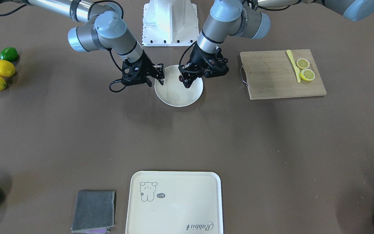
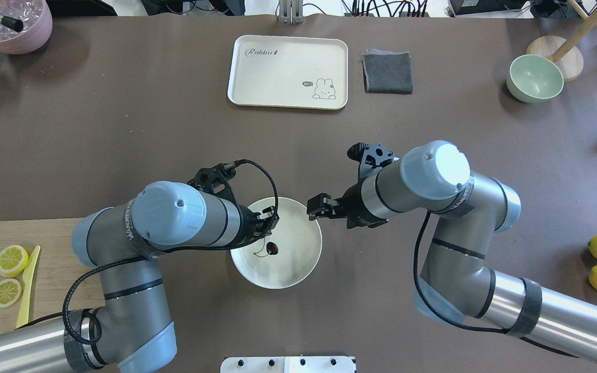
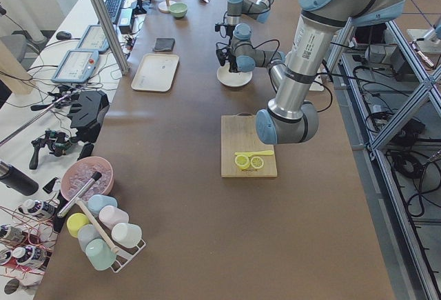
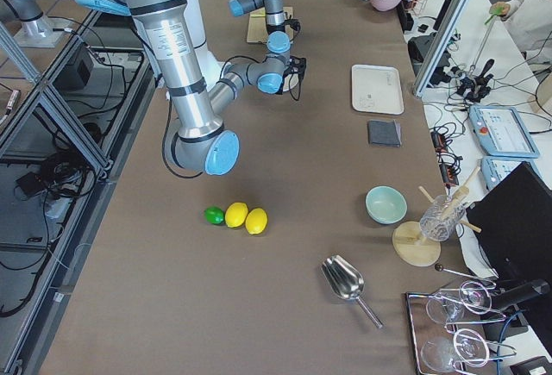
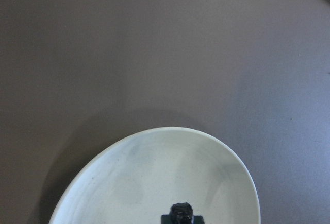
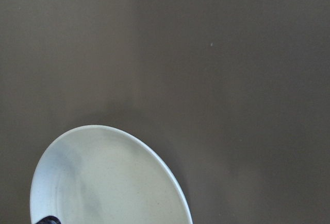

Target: Place red cherry on plate

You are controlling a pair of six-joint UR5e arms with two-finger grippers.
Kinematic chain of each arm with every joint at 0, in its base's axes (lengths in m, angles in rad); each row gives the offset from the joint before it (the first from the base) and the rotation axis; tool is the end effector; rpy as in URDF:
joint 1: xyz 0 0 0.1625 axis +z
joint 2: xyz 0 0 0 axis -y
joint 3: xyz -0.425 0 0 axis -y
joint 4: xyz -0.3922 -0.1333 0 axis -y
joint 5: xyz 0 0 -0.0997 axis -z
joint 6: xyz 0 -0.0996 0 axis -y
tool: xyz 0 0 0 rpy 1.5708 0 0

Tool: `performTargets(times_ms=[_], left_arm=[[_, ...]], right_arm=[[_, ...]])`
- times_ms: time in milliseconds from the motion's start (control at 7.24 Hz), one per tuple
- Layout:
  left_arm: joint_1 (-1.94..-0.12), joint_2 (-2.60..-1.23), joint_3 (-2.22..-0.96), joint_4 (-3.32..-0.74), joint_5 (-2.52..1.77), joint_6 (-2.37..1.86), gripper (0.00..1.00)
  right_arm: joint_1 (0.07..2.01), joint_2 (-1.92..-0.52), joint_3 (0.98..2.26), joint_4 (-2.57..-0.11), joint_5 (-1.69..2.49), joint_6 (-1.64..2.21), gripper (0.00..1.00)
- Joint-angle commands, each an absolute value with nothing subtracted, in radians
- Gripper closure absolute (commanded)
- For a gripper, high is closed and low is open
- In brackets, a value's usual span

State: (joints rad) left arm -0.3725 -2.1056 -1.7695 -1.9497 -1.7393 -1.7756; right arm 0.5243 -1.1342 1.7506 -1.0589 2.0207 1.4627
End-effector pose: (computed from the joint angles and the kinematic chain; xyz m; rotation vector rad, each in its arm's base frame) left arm 0.5538 -0.3416 0.2196 -0.0577 1.1275 -0.4217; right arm -0.4947 -0.3900 0.2692 -0.0362 -1.1751 0.1135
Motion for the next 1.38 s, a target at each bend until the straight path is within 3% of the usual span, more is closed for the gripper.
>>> performTargets(times_ms=[0, 276, 415, 691, 829, 1244], left_arm=[[-0.341, -2.108, -1.746, -1.953, -1.706, -1.773, 0.73], [-0.339, -2.115, -1.738, -1.954, -1.706, -1.772, 0.65], [-0.341, -2.117, -1.738, -1.954, -1.706, -1.766, 0.39], [-0.362, -2.118, -1.744, -1.953, -1.713, -1.759, 0.22], [-0.402, -2.105, -1.77, -1.945, -1.721, -1.747, 0.03], [-0.596, -2.056, -1.862, -1.641, -1.854, -1.242, 0.03]], right_arm=[[0.639, -1.21, 1.805, -1.06, 2.141, 1.453, 0.0], [0.715, -1.282, 1.83, -1.06, 2.226, 1.355, 0.0], [0.724, -1.308, 1.85, -1.06, 2.227, 1.351, 0.0], [0.761, -1.325, 1.862, -1.06, 2.258, 1.345, 0.0], [0.788, -1.353, 1.862, -1.061, 2.26, 1.319, 0.0], [0.987, -1.529, 1.849, -1.065, 2.302, 0.931, 0.0]])
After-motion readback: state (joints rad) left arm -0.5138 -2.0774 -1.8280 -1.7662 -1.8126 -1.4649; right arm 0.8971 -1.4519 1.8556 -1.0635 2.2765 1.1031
